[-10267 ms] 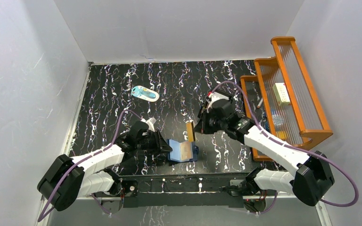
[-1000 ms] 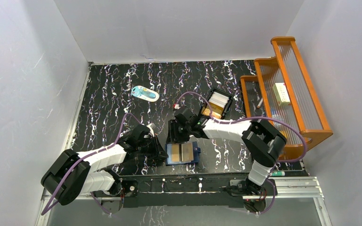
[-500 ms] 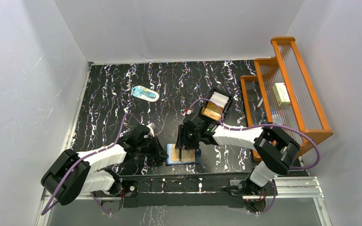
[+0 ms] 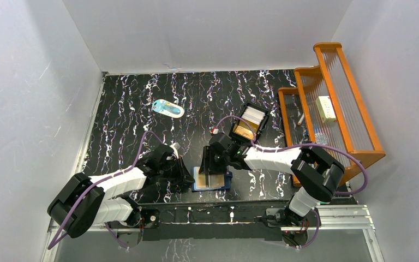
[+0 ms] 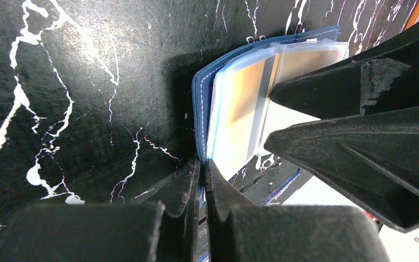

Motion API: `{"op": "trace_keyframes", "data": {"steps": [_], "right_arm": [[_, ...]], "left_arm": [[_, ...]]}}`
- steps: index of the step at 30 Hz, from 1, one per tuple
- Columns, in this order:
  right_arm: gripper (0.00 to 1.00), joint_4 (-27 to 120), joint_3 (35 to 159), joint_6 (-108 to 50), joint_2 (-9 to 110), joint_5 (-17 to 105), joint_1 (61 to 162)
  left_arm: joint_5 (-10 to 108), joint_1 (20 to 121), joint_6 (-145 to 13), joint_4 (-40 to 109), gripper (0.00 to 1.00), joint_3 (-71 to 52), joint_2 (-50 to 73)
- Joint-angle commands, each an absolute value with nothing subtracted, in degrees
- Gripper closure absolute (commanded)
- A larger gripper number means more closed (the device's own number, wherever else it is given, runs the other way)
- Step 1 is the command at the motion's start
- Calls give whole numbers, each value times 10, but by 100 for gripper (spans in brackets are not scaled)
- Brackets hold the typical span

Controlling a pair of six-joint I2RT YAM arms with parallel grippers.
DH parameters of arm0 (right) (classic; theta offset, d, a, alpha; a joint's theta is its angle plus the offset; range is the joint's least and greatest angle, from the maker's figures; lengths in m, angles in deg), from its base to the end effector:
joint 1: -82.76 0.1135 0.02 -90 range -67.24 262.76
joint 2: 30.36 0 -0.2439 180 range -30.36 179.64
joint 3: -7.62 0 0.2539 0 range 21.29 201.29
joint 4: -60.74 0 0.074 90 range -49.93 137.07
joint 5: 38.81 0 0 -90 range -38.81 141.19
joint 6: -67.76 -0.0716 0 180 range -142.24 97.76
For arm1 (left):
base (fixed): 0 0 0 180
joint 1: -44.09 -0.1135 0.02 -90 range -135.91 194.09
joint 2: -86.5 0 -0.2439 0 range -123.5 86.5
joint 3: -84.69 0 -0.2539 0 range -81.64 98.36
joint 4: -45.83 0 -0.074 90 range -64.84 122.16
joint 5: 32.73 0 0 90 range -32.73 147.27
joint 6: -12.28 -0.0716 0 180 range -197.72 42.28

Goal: Put the credit cards into the card holder
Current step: Adjust the credit card in the card holder.

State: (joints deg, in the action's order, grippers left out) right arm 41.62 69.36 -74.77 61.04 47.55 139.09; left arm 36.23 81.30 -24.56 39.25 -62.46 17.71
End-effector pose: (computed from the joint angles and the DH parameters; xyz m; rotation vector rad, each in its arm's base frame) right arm 0.1861 0.2875 0.1223 -0.1192 2.6404 0.8573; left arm 0.1765 -0.1663 0.0967 -0.1487 2.5750 -1.1385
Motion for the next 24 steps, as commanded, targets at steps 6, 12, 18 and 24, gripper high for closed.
{"op": "trace_keyframes", "data": {"steps": [6, 12, 18, 24], "right_arm": [[43, 479, 692, -765, 621, 441, 1397], [43, 441, 702, -756, 606, 468, 1397], [42, 414, 697, -760, 592, 494, 1397], [41, 414, 690, -759, 606, 497, 1398]], "left_arm": [[363, 814, -246, 393, 100, -625, 181], [363, 814, -244, 392, 100, -626, 188], [362, 814, -246, 390, 100, -623, 186], [363, 814, -249, 385, 100, -623, 190]]}}
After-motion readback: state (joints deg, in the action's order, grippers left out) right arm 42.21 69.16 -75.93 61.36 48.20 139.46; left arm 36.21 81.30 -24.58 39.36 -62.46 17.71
